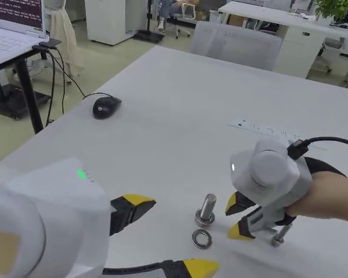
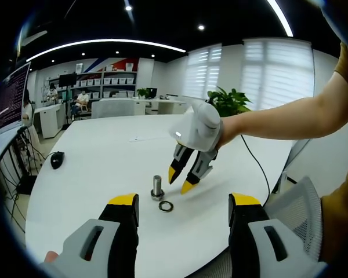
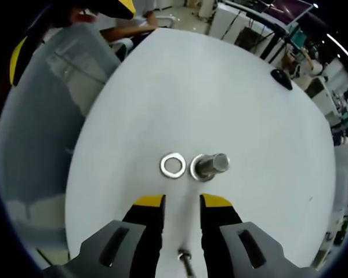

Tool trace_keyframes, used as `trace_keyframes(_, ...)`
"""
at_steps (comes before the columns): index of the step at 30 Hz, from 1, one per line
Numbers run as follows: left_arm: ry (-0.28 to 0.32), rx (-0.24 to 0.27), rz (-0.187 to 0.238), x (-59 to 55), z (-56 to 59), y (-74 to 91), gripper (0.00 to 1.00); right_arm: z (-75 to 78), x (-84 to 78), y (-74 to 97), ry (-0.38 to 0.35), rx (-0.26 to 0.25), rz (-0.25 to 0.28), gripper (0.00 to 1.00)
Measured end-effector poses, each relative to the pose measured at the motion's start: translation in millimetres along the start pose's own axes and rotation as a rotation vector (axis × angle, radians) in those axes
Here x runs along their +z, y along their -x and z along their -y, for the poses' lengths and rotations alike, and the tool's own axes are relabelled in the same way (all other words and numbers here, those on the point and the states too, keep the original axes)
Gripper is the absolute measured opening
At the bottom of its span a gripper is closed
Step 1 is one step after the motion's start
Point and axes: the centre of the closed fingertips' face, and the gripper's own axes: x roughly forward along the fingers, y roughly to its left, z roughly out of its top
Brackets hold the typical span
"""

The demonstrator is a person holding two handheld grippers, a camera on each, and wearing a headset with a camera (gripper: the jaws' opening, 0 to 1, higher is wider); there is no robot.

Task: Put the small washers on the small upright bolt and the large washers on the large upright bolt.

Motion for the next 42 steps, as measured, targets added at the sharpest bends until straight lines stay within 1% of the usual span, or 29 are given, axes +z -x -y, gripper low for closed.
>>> trace_keyframes(4, -0.005, -0.004, 0.007, 2.0, 2.4, 2.7, 0.62, -7.7, 3.5, -5.1, -0.030, 0.005, 0.023, 0.25)
trace_keyframes(8, -0.007, -0.003, 0.003, 0.5, 2.5, 5.7, 0.62, -13.3, 7.1, -9.8, -0.054, 0.014, 0.035, 0.25)
trace_keyframes(12, -0.008, -0.004, 0.003, -0.1, 2.0, 8.0, 0.62, -17.8, 9.0, -14.4, -0.071, 0.018, 0.037, 0.25)
trace_keyframes(14, -0.007, -0.003, 0.004, -0.2, 1.4, 8.6, 0.62, -19.5, 10.3, -16.6, -0.099, 0.023, 0.044, 0.26)
trace_keyframes(15, -0.007, -0.003, 0.002, -0.4, 1.2, 8.6, 0.62, -20.7, 10.8, -18.3, -0.143, 0.027, 0.044, 0.26)
trace_keyframes(16, -0.007, -0.003, 0.000, -0.8, 1.0, 8.6, 0.62, -20.6, 12.5, -19.1, -0.163, 0.026, 0.053, 0.26)
trace_keyframes(18, -0.010, -0.003, 0.002, -0.6, 0.9, 8.5, 0.62, -16.9, 17.6, -20.9, -0.170, 0.009, 0.086, 0.26)
trace_keyframes(20, -0.004, -0.003, 0.005, -0.3, 0.4, 8.2, 0.62, -17.8, 14.9, -26.0, -0.206, 0.024, 0.073, 0.28)
trace_keyframes(22, -0.005, 0.000, 0.005, -0.7, -0.8, 8.0, 0.62, -17.7, 14.0, -30.8, -0.202, 0.020, 0.067, 0.29)
trace_keyframes(26, 0.008, 0.006, 0.007, -1.7, -3.5, 8.1, 0.62, -15.1, 14.3, -35.6, -0.231, 0.015, 0.069, 0.30)
trace_keyframes(28, 0.012, 0.011, 0.007, -2.7, -5.0, 7.6, 0.62, -15.4, 14.1, -38.5, -0.236, 0.020, 0.064, 0.31)
trace_keyframes(29, 0.013, 0.012, 0.005, -3.3, -5.4, 7.2, 0.62, -14.0, 15.0, -38.5, -0.231, 0.013, 0.065, 0.31)
trace_keyframes(30, 0.016, 0.012, 0.006, -3.6, -5.9, 6.8, 0.62, -12.4, 18.0, -38.8, -0.234, 0.008, 0.080, 0.31)
trace_keyframes(32, 0.020, 0.014, 0.007, -3.9, -6.7, 5.8, 0.62, -14.4, 20.0, -40.3, -0.232, 0.024, 0.072, 0.30)
trace_keyframes(37, 0.027, 0.021, 0.009, -4.1, -8.6, 4.3, 0.62, -17.2, 27.1, -42.0, -0.225, 0.039, 0.091, 0.30)
trace_keyframes(38, 0.030, 0.023, 0.011, -4.1, -9.0, 4.2, 0.62, -17.1, 27.1, -42.1, -0.229, 0.044, 0.091, 0.30)
trace_keyframes(42, 0.033, 0.027, 0.008, -5.8, -9.2, 4.5, 0.62, -18.0, 28.1, -42.1, -0.208, 0.050, 0.081, 0.30)
